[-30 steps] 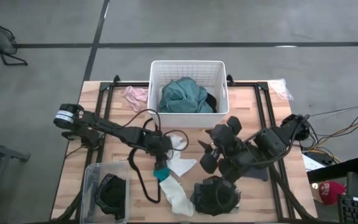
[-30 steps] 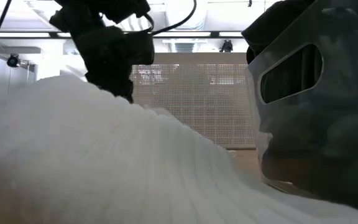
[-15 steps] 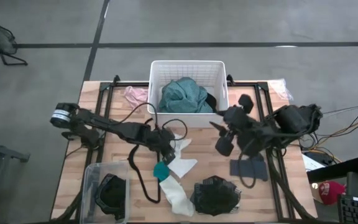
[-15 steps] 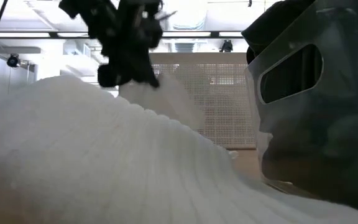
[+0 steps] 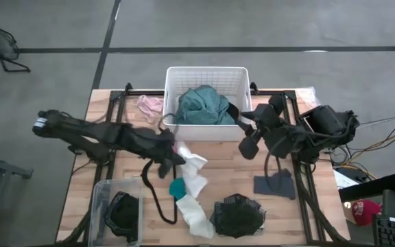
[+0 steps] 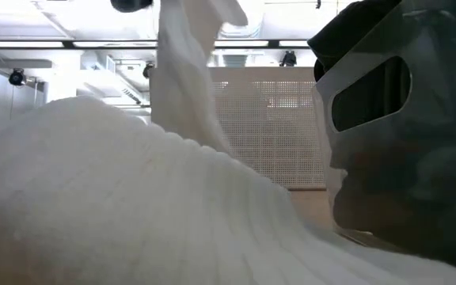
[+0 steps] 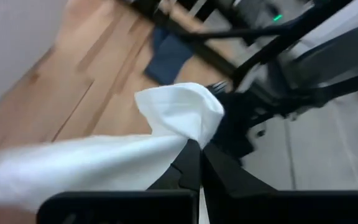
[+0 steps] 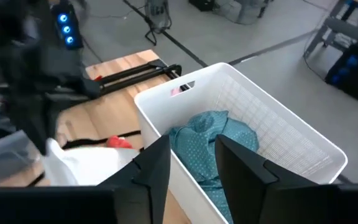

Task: Pick & Place Cloths
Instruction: Put the white boxer into the right transparent bin

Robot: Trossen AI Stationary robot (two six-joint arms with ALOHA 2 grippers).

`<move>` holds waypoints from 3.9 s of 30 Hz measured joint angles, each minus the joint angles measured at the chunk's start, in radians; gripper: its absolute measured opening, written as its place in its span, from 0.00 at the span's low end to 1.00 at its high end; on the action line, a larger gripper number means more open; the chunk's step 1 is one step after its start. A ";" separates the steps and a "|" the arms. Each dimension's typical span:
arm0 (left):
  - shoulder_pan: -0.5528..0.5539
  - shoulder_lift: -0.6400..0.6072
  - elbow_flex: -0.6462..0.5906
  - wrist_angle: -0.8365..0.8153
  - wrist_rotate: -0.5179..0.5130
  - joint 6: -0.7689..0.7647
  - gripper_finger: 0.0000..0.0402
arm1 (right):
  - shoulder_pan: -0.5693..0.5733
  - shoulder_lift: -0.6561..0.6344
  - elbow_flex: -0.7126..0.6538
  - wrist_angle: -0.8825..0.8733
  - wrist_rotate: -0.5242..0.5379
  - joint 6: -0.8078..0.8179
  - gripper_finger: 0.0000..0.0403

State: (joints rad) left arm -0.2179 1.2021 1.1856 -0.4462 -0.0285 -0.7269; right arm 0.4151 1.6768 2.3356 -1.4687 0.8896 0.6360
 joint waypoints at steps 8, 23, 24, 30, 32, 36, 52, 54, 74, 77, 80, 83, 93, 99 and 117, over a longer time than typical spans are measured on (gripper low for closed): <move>-0.011 -0.137 0.108 0.019 0.031 0.055 0.01 | -0.024 0.023 -0.001 0.018 0.005 0.108 0.24; -0.011 -0.287 0.338 0.024 0.211 0.160 0.01 | -0.044 0.079 -0.011 0.070 0.028 0.149 0.16; -0.011 -0.289 0.350 0.024 0.206 0.169 0.01 | -0.044 0.080 -0.011 0.069 0.028 0.148 0.16; -0.011 -0.286 0.374 0.025 0.138 0.196 0.01 | -0.043 0.079 -0.011 0.069 -0.010 0.102 0.17; -0.011 -0.276 0.366 0.027 0.117 0.194 0.01 | -0.045 0.076 -0.011 0.069 -0.056 0.074 0.18; -0.011 -0.232 0.365 0.039 0.101 0.180 0.01 | -0.049 0.073 -0.011 0.072 -0.166 0.047 0.15; -0.011 -0.059 0.365 0.322 -0.083 0.151 0.01 | -0.049 0.075 -0.088 0.521 -0.381 -0.171 0.15; -0.010 -0.045 0.365 0.322 -0.122 0.154 0.01 | -0.049 0.075 -0.106 0.590 -0.398 -0.184 0.22; -0.014 0.087 0.373 0.517 -0.112 0.107 0.01 | -0.094 0.081 -0.310 0.924 -0.344 -0.143 0.79; -0.017 0.088 0.372 0.518 -0.111 0.106 0.01 | -0.095 0.081 -0.313 0.899 -0.290 -0.128 0.77; -0.018 0.087 0.371 0.518 -0.121 0.131 0.01 | -0.092 0.073 -0.313 0.890 -0.293 -0.126 0.73; -0.019 0.074 0.371 0.514 -0.145 0.162 0.01 | -0.076 0.068 -0.313 0.888 -0.314 -0.127 0.68; -0.016 -0.026 0.379 0.382 -0.156 0.141 0.01 | -0.047 0.067 -0.313 0.858 -0.321 -0.141 0.60; -0.017 -0.067 0.380 0.322 -0.197 0.169 0.01 | -0.046 0.067 -0.310 0.859 -0.321 -0.141 0.63; -0.020 0.051 0.380 0.492 -0.051 0.052 0.01 | -0.101 0.085 -0.311 0.989 -0.312 -0.202 0.84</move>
State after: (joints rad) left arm -0.2379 1.2534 1.5654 0.0462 -0.0791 -0.6747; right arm 0.3139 1.7617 2.0243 -0.4797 0.5774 0.4342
